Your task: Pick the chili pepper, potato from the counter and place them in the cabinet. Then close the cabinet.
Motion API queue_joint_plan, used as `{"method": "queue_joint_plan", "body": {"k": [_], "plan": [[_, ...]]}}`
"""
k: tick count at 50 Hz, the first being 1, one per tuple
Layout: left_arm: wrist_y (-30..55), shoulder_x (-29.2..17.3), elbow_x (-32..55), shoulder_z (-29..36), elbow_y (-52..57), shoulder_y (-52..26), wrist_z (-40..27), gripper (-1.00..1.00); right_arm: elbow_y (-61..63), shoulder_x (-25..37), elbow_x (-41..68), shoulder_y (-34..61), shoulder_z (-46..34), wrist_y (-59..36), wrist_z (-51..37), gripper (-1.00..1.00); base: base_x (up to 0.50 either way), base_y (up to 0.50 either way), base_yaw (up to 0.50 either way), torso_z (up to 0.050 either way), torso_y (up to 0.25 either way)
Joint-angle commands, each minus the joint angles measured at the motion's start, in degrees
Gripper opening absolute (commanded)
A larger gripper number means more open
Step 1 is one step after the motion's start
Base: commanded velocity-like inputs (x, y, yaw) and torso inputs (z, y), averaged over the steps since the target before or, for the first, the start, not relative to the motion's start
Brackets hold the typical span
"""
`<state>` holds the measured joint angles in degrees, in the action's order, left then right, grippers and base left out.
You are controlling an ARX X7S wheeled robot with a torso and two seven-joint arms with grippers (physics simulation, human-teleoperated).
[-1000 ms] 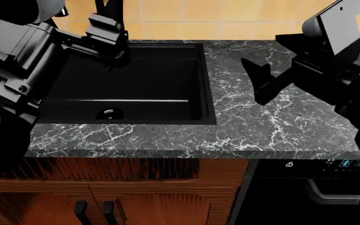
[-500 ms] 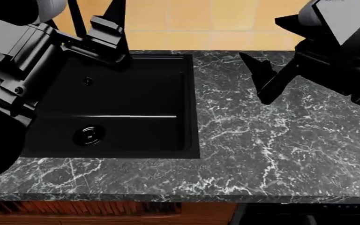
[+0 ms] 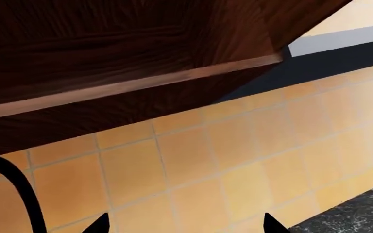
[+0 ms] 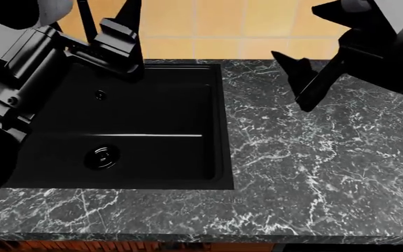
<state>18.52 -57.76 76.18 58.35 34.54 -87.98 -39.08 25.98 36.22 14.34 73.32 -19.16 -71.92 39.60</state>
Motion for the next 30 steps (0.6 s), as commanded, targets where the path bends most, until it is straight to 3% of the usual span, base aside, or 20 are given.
{"method": "queue_joint_plan", "body": {"k": [1,9,25,30], "plan": [[4.25,0.34,-0.88,1.41,1.49,-2.61,4.63,1.00,0.11,0.78,0.28,2.03,-1.06,-0.76,0.83,1.00,0.00,0.00,0.00,0.000,0.000],[8.14,0.37,-1.52,2.18,2.30,-5.49,7.26,1.00,-0.20,1.37,0.67,4.36,-2.65,-1.73,2.10,1.00,0.01,0.00,0.00,0.000,0.000],[9.99,0.55,1.12,0.38,-0.11,-8.78,5.94,1.00,-0.62,2.66,1.22,8.48,-6.34,-2.69,4.65,1.00,0.26,0.00,0.00,0.000,0.000],[10.15,0.64,1.27,0.24,0.01,-8.99,5.96,1.00,-0.56,2.81,1.34,8.49,-6.15,-2.75,4.61,1.00,0.02,0.00,0.00,0.000,0.000]]}}
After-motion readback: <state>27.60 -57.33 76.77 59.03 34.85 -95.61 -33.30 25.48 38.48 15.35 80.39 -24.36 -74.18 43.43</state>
